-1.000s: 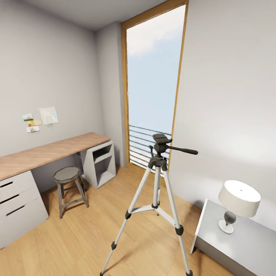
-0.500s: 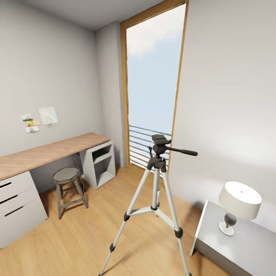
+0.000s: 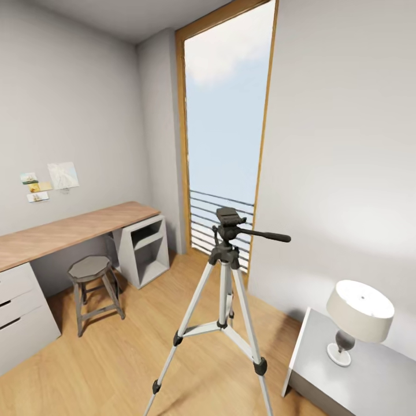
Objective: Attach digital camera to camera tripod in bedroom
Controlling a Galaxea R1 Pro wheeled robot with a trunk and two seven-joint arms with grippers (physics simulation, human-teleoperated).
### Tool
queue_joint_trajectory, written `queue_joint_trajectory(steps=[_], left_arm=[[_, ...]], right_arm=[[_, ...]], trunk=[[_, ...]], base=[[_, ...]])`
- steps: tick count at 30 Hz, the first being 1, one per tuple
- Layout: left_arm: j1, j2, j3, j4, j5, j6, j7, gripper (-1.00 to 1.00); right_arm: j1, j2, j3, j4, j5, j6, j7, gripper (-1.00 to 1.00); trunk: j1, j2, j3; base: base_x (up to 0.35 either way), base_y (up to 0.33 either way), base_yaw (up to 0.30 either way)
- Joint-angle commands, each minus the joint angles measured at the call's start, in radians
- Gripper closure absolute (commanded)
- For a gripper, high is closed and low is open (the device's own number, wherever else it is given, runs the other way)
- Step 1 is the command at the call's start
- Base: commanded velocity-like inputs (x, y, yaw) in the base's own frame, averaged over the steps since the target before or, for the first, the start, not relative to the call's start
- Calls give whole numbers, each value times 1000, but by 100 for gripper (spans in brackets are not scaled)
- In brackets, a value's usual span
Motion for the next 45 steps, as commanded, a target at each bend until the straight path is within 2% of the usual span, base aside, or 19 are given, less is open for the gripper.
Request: queue_joint_trajectory(steps=[1, 20, 45], left_arm=[[-1, 0, -9, 0, 7, -1, 2, 100], [-1, 0, -9, 0, 14, -1, 2, 100], [-1, 0, -9, 0, 17, -1, 4, 100]], right_arm=[[-2, 0, 2, 3, -10, -2, 5, -100], [-2, -2, 2, 3, -10, -1, 7, -100], [-2, -2, 2, 3, -10, -1, 7, -100]], trunk=[[0, -1, -1], [0, -1, -1], [0, -1, -1]], base=[[36, -29, 0], [6, -135, 0], [3, -13, 0]])
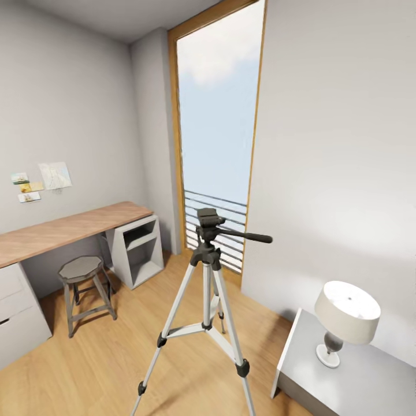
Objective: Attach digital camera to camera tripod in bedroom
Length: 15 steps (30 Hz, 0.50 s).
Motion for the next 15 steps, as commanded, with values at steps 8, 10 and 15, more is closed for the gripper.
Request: queue_joint_trajectory(steps=[8, 10, 15], left_arm=[[-1, 0, -9, 0, 7, 0, 2, 100], [-1, 0, -9, 0, 7, 0, 2, 100], [-1, 0, -9, 0, 7, -1, 2, 100]], right_arm=[[-2, 2, 2, 3, -10, -2, 6, -100], [-2, 3, 2, 3, -10, -2, 6, -100], [-2, 3, 2, 3, -10, -2, 5, -100]], trunk=[[0, -1, -1], [0, -1, -1], [0, -1, -1]], base=[[97, -214, 0], [115, -247, 0], [91, -178, 95]])
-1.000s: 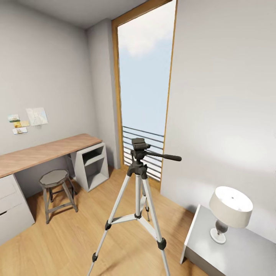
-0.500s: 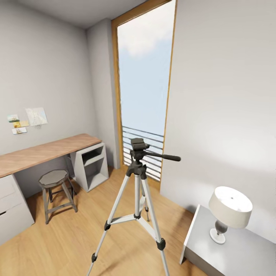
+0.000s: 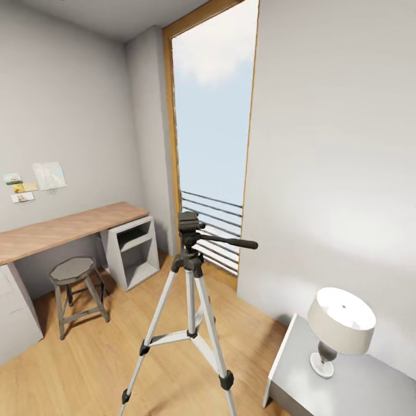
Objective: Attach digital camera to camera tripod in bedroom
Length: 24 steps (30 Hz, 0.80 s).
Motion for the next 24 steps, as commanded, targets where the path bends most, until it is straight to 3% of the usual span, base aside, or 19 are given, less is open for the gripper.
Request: queue_joint_trajectory(steps=[1, 24], left_arm=[[-1, 0, -9, 0, 7, -1, 2, 100], [-1, 0, -8, 0, 7, -1, 3, 100]], right_arm=[[-1, -1, 2, 3, -10, -2, 5, -100], [-1, -1, 2, 3, -10, -3, 4, -100]], trunk=[[0, -1, -1], [0, -1, -1]], base=[[49, -91, 185], [5, -10, 262]])
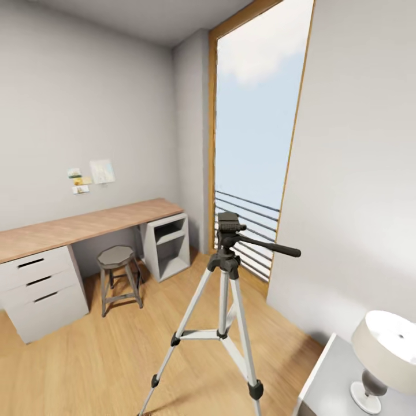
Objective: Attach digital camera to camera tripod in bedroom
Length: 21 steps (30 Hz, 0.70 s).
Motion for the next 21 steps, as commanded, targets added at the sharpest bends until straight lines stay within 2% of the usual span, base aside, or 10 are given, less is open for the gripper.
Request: queue_joint_trajectory(steps=[1, 7, 21], left_arm=[[-1, 0, -9, 0, 7, -1, 2, 100], [-1, 0, -9, 0, 6, -1, 1, 100], [-1, -3, -9, 0, -2, -1, -1, 100]], right_arm=[[-1, 0, 2, 3, -10, -2, 5, -100], [-1, 0, 2, 3, -10, -1, 5, -100], [4, -3, 2, 3, -10, -3, 5, -100]], trunk=[[0, -1, -1], [0, -1, -1], [0, -1, -1]], base=[[0, 0, 161], [0, 0, 78], [0, 0, 9]])
